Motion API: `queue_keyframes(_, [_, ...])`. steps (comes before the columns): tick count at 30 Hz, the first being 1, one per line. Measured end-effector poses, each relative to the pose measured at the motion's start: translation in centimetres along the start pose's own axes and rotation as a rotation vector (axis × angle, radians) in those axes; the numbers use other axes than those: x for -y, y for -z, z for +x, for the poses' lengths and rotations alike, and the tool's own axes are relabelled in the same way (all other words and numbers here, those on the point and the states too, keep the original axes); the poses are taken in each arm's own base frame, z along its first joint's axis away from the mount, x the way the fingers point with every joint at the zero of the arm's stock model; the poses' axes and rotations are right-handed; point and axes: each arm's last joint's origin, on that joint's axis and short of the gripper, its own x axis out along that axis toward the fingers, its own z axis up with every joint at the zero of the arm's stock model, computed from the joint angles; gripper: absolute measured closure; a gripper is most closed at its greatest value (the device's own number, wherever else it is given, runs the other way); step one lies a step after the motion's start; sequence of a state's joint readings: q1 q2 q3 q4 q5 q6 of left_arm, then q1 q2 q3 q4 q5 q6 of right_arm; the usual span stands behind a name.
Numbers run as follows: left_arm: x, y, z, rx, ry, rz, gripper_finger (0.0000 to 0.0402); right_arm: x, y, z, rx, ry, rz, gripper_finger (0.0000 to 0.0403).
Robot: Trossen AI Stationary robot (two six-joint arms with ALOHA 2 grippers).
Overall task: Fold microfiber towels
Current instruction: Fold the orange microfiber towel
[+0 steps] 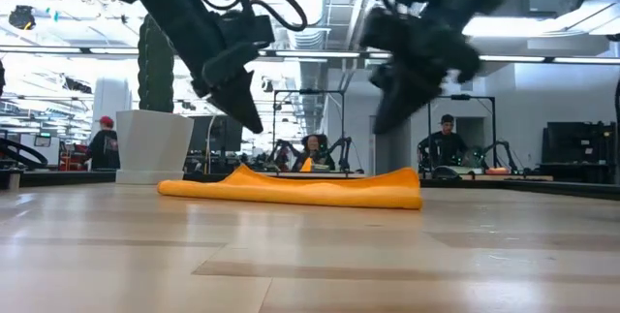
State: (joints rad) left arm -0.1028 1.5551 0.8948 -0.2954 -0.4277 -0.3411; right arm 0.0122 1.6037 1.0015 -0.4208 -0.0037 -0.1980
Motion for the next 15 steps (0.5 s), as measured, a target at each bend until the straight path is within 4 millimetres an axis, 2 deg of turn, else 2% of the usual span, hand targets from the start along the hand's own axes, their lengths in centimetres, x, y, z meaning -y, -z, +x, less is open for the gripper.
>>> queue_keyframes(6, [0.6, -0.2, 0.6, 0.008, 0.077, -0.007, 0.0402, -2.3, 4.1, 0.1, -0.074, -0.06, 0.071, 0.0274])
queue_keyframes(10, [1.8, -0.7, 2.0, 0.076, 0.194, -0.004, 0.0401, -4.7, 3.7, 0.4, 0.077, -0.116, 0.006, 0.0274])
queue_keyframes(13, [2.9, -0.8, 3.5, 0.122, 0.289, -0.006, 0.0401, -6.5, 3.1, 1.2, 0.131, -0.131, -0.049, 0.0274])
queue_keyframes(15, [3.6, -0.6, 4.5, 0.138, 0.331, -0.007, 0.0401, -7.4, 3.4, 1.9, 0.109, -0.13, -0.066, 0.0274])
